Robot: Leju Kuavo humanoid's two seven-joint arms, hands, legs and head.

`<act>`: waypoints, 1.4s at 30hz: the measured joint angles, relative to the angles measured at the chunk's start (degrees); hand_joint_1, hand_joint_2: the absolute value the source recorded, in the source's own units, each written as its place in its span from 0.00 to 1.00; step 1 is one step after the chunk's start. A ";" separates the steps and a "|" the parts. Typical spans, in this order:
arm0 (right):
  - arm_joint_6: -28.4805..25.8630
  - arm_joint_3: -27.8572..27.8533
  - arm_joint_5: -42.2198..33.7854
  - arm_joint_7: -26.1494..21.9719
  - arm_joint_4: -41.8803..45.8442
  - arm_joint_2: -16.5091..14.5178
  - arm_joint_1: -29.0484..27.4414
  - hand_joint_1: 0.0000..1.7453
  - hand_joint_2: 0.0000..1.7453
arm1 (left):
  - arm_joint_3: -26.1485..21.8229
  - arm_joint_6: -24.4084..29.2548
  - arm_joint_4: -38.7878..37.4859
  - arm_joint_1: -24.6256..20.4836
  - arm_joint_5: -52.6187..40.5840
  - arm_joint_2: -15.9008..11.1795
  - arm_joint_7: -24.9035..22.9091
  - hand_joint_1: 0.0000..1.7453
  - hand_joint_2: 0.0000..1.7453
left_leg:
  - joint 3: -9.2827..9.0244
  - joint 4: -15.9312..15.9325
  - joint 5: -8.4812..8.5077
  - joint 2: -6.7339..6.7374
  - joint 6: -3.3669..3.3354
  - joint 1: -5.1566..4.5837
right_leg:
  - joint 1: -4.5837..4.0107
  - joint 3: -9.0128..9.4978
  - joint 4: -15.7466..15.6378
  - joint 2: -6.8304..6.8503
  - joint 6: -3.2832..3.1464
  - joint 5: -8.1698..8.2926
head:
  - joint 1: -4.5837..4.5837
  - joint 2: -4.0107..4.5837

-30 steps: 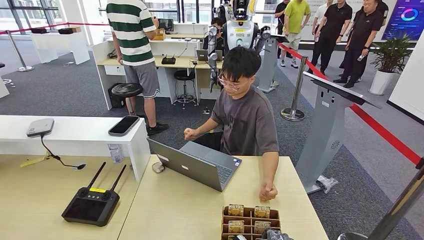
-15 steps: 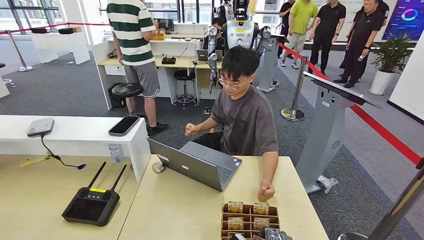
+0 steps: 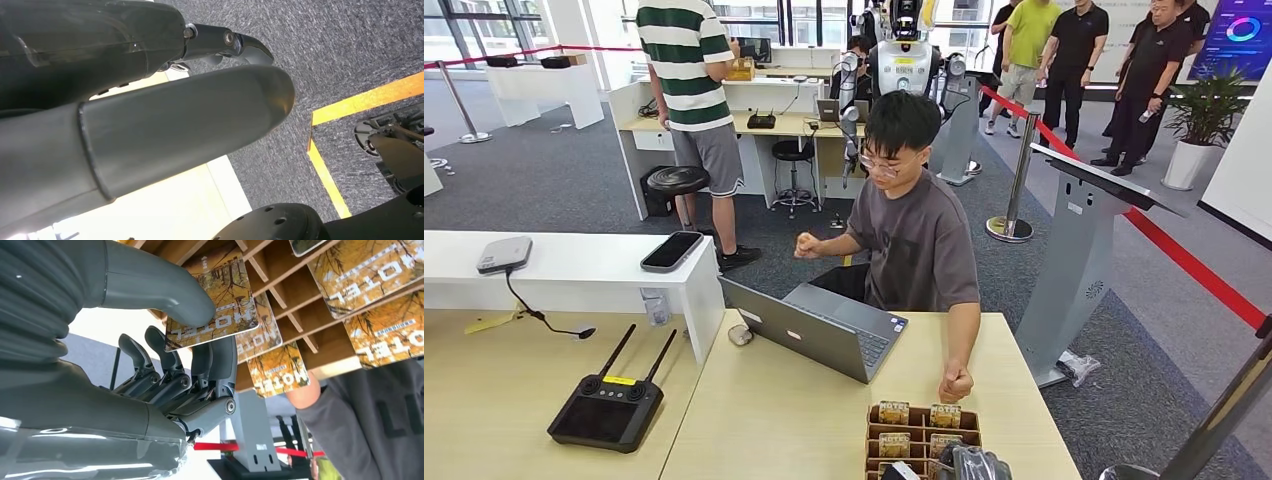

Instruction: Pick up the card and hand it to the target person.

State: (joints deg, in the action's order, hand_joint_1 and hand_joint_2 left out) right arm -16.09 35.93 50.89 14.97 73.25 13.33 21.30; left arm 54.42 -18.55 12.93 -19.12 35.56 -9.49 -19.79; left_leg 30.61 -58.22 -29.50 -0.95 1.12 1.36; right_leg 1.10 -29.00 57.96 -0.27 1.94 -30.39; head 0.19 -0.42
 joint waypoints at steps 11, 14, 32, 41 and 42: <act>-1.05 -1.17 -2.82 -1.43 5.37 2.06 1.82 0.94 1.00 | 0.04 -0.17 0.00 0.00 -0.16 0.00 0.15 0.00 0.00 | 0.00 0.00 0.00 0.00 0.00 0.00 | 0.00 0.00 0.00 -0.01 0.00 0.00 | -0.02 0.00; -2.29 -2.04 -4.80 -2.58 6.47 2.22 3.26 0.93 1.00 | 0.04 -0.23 0.01 0.00 -0.18 0.02 0.19 0.00 0.00 | 0.00 0.00 0.00 0.00 0.00 0.00 | 0.00 0.00 0.00 0.00 0.00 0.00 | 0.00 0.00; -5.66 -3.41 -12.42 -8.29 4.40 -0.55 11.50 0.92 1.00 | 0.83 -0.61 0.01 -0.54 -0.86 0.56 -0.26 0.00 0.00 | 0.01 0.00 0.01 -0.04 0.00 0.00 | 0.00 0.03 0.01 0.05 0.00 0.00 | -0.01 0.00; -10.26 -3.28 -12.61 -11.02 -3.29 -3.89 16.47 0.92 1.00 | 1.49 -1.03 0.01 -1.46 -1.67 1.18 -0.49 0.00 0.00 | 0.02 0.00 0.01 -0.03 0.00 0.00 | 0.00 0.03 0.01 0.05 0.00 0.00 | 0.01 0.00; -10.92 -3.27 -12.43 -11.30 -4.82 -4.39 17.25 0.92 1.00 | 1.54 -1.09 0.01 -1.57 -1.78 1.31 -0.50 0.00 0.00 | 0.02 0.00 0.01 -0.03 0.00 0.00 | 0.00 0.03 0.01 0.06 0.00 0.00 | 0.00 0.00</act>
State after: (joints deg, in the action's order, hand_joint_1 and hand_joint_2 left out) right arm -27.02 32.67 38.46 3.68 68.43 8.94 38.55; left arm 55.96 -19.64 12.94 -20.70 33.78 -8.18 -20.29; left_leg 30.64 -58.22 -29.50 -0.98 1.12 1.36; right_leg 1.10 -28.97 57.97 -0.21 1.94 -30.39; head 0.19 -0.42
